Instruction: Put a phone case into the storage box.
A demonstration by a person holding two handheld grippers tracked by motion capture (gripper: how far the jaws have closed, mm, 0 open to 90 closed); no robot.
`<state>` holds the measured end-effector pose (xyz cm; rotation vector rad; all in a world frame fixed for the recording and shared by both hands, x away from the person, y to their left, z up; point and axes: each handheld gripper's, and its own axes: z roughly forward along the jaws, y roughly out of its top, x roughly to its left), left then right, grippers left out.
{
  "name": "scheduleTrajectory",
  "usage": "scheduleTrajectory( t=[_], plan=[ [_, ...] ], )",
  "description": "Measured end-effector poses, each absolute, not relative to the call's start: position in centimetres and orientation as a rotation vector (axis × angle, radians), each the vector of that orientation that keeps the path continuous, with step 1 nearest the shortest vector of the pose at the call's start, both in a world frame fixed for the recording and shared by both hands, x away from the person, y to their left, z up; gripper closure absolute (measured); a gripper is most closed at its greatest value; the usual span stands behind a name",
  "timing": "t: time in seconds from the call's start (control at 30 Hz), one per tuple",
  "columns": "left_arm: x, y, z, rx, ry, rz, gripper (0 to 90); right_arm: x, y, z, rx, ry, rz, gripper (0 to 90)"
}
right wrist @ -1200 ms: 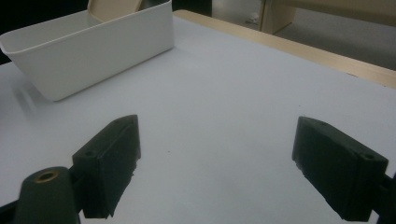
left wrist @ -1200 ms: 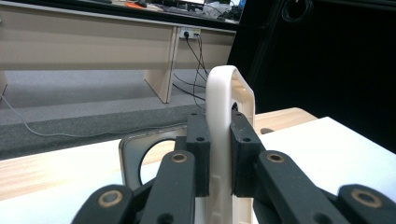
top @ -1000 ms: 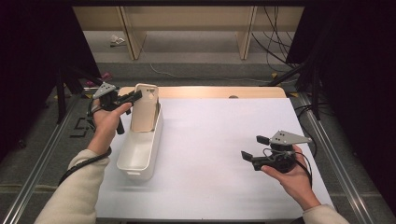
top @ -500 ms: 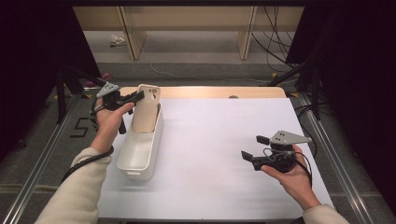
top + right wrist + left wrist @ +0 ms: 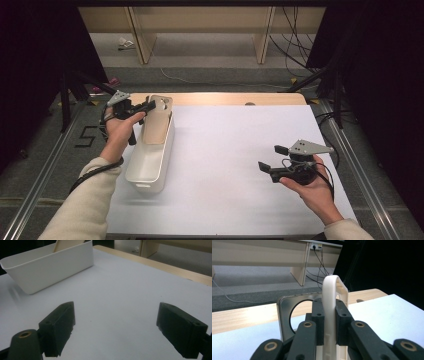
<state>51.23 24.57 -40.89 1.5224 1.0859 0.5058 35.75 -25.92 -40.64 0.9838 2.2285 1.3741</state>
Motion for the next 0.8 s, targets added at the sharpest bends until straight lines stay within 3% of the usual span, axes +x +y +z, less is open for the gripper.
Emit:
scheduleTrajectory(
  t=[0.8],
  plan=[
    [52.00, 24.56, -41.34, 1.594, 1.114, 0.489, 80.0, 35.75, -25.91, -40.65, 0.980, 2.232, 1.374, 16.1]
  ],
)
